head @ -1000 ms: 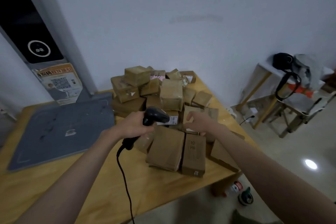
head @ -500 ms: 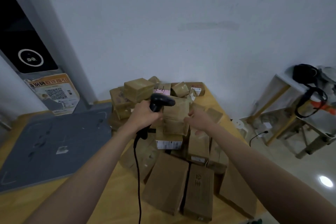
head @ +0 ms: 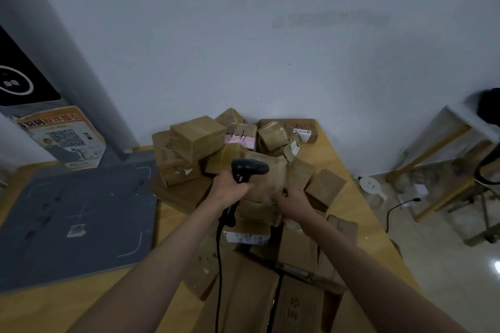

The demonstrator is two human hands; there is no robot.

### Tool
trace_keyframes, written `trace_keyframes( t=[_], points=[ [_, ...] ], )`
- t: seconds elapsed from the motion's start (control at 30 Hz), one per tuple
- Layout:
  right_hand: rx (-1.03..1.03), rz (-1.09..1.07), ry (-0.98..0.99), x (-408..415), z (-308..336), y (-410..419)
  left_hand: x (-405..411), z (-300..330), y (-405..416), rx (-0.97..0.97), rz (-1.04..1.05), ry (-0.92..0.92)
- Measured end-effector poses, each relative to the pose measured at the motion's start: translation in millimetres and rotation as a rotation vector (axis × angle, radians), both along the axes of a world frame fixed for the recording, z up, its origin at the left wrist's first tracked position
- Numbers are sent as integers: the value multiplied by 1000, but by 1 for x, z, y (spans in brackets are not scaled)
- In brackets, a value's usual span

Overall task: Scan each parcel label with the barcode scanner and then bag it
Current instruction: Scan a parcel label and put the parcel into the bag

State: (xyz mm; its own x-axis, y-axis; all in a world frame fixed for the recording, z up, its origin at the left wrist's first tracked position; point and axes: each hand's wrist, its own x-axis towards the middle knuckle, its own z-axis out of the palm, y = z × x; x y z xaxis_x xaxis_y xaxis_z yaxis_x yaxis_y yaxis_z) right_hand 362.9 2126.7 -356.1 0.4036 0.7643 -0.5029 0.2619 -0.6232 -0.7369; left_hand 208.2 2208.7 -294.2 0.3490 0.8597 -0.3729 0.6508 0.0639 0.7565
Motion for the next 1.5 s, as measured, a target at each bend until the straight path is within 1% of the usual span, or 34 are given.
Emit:
trace_keyframes(
  t=[0.07, 0.17, 0.23, 0.3, 0.33, 0.47, 0.53, 0.57, 0.6, 0.67, 0.73, 0.83, 0.9, 1.0, 1.1, 1.2, 1.3, 1.37, 1.5],
  points=[
    [32, -25, 41, -1, -6, -1, -1, -4, 0, -20, 10, -18],
    [135, -89, 34, -11, 2, -14, -16, -2, -5, -8, 41, -66],
    [216, -123, 136, -23, 16, -25, -35, 5, -10, -14, 66, -120],
    [270, -147, 337, -39, 34, -39, -60, 15, -19, -19, 91, -179],
    [288, -147, 393, -48, 39, -44, -74, 18, -24, -18, 104, -197],
    [292, -91, 440, -90, 47, -58, -133, 29, -45, 4, 139, -214],
    [303, -64, 475, -115, 50, -63, -160, 33, -54, 50, 158, -202],
    [317, -38, 454, -129, 50, -65, -173, 35, -59, 86, 165, -198],
    [330, 7, 381, -141, 50, -66, -185, 37, -64, 125, 176, -200],
    [354, 93, 173, -167, 49, -70, -208, 43, -76, 178, 211, -237],
    [359, 126, 28, -191, 51, -74, -227, 49, -87, 203, 245, -297],
    [449, 162, -99, -221, 52, -86, -250, 57, -101, 254, 251, -348],
    [490, 194, -142, -236, 50, -96, -263, 61, -110, 263, 210, -336],
    [538, 207, -161, -253, 45, -107, -280, 62, -122, 293, 161, -303],
    [589, 210, -168, -265, 42, -115, -292, 63, -131, 309, 153, -324],
    [594, 176, -134, -273, 44, -122, -297, 68, -138, 291, 160, -360],
    [611, 160, -106, -275, 49, -131, -297, 73, -142, 310, 148, -345],
    [584, 135, -46, -272, 54, -137, -296, 76, -144, 325, 133, -335],
    [401, -37, 196, -259, 67, -135, -292, 82, -141, 336, 123, -325]
  ],
)
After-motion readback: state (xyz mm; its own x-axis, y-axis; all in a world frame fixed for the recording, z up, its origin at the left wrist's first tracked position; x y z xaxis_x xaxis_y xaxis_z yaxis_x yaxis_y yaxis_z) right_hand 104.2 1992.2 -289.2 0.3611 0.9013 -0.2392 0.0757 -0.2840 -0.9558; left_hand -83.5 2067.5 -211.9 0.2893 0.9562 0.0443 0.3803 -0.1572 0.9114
